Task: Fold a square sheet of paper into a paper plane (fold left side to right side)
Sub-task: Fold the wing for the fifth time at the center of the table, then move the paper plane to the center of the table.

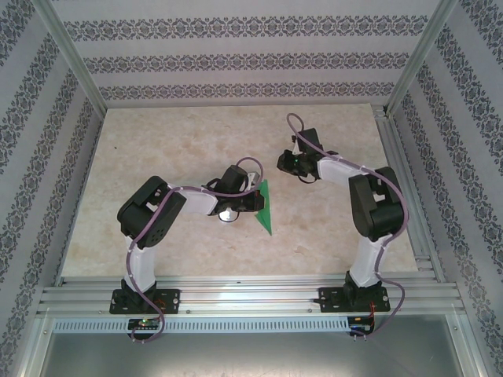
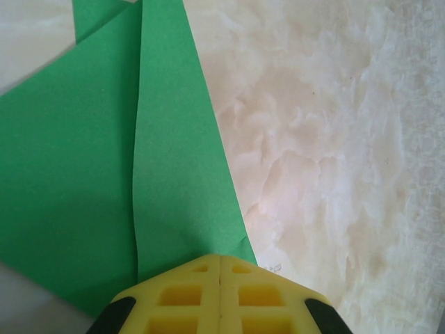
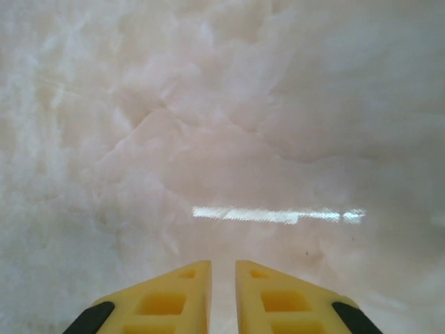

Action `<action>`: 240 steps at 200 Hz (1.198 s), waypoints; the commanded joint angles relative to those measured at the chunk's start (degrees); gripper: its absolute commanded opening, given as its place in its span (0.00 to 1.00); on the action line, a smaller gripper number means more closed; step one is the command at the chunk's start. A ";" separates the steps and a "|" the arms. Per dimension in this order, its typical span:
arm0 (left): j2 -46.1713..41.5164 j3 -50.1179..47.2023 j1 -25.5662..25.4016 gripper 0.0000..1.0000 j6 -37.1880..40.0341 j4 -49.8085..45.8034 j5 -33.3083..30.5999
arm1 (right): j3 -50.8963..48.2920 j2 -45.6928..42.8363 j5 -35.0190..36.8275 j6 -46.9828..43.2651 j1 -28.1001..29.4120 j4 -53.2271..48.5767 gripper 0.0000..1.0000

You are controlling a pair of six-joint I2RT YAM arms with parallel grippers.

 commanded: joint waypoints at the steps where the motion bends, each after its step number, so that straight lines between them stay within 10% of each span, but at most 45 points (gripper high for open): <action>1: -3.43 0.60 -0.94 0.10 -1.63 -3.50 2.36 | -5.54 -8.98 2.61 -2.73 0.49 -1.88 0.19; 102: -22.55 1.91 4.67 0.42 -2.61 -11.93 -1.13 | -24.23 -31.75 12.36 -0.99 11.67 -10.74 0.39; 171: -27.55 -12.03 11.94 0.47 -7.12 -9.70 -2.31 | -11.15 -15.71 24.61 0.30 26.77 -17.06 0.51; 240: -28.83 -13.70 12.40 0.47 -5.64 -11.44 -3.13 | -5.93 -6.08 26.92 0.43 25.52 -21.16 0.39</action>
